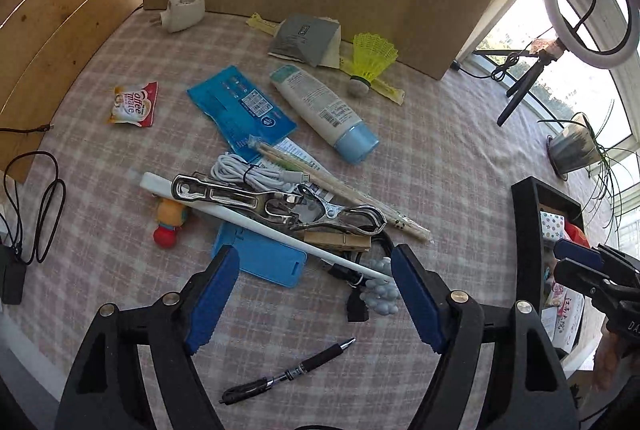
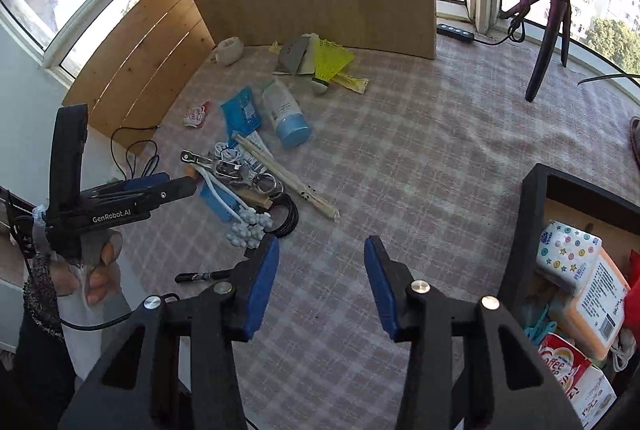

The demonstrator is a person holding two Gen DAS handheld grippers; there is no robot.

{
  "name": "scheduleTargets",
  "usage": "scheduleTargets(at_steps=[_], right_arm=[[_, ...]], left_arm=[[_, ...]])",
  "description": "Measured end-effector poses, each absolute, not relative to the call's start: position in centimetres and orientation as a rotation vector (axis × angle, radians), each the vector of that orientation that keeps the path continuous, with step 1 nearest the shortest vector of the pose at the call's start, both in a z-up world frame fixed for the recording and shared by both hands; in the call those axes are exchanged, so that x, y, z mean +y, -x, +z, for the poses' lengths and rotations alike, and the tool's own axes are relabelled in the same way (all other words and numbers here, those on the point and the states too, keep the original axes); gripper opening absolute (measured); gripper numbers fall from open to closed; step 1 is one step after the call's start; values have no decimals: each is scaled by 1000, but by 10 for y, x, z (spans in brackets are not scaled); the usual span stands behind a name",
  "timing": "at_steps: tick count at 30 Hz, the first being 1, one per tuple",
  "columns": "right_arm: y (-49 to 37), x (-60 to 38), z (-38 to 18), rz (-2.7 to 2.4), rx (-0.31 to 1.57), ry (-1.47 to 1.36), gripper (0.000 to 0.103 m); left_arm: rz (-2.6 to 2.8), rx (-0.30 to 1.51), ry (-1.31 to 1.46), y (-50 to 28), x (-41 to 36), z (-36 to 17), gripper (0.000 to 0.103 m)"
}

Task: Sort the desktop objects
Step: 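Return to the table and grasp the white plastic strip with the left gripper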

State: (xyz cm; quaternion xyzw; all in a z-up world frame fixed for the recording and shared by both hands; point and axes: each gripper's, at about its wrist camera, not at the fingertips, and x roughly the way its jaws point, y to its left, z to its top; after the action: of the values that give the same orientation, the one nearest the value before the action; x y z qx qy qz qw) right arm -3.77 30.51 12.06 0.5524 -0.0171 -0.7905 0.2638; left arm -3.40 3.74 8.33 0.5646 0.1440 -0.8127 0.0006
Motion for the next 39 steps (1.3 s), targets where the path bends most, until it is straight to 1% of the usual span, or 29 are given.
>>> scheduleTargets(at_steps=[4, 7, 12, 15, 17, 21, 26, 28, 29, 30, 31, 33, 35, 39], right_arm=[[37, 256, 119, -2078, 124, -1462, 41], [38, 225, 112, -2027, 214, -1467, 41], [39, 183, 92, -1948, 345, -1470, 40], [39, 163, 80, -1917, 415, -1468, 40], [40, 153, 72, -1906, 448, -1468, 40], [48, 141, 55, -1887, 475, -1485, 39], [59, 134, 43, -1875, 471, -1515, 31], [60, 133, 43, -1858, 467, -1509, 30], [60, 132, 43, -1852, 468, -1511, 28], [60, 130, 41, -1844, 470, -1522, 25], [60, 129, 38, -1835, 471, -1533, 20], [58, 128, 33, -1832, 471, -1543, 16], [59, 130, 31, -1838, 452, -1556, 11], [61, 138, 33, -1825, 338, -1582, 10]], left_arm=[[-2497, 546, -1813, 41, 29, 67, 64], [-2464, 629, -1830, 46, 26, 58, 59], [-2437, 690, -1843, 53, 27, 48, 55], [-2411, 741, -1853, 57, 25, 43, 49], [-2403, 755, -1855, 60, 24, 39, 49], [-2383, 768, -1859, 64, 19, 31, 45], [-2364, 830, -1856, 66, 11, 24, 44], [-2366, 834, -1858, 67, 11, 23, 40], [-2361, 834, -1857, 67, 10, 23, 38], [-2356, 841, -1856, 67, 10, 21, 33], [-2350, 864, -1854, 67, 8, 19, 29], [-2351, 957, -1841, 65, 4, 15, 24], [-2355, 998, -1822, 64, 3, 13, 23], [-2377, 973, -1792, 60, 8, 22, 21]])
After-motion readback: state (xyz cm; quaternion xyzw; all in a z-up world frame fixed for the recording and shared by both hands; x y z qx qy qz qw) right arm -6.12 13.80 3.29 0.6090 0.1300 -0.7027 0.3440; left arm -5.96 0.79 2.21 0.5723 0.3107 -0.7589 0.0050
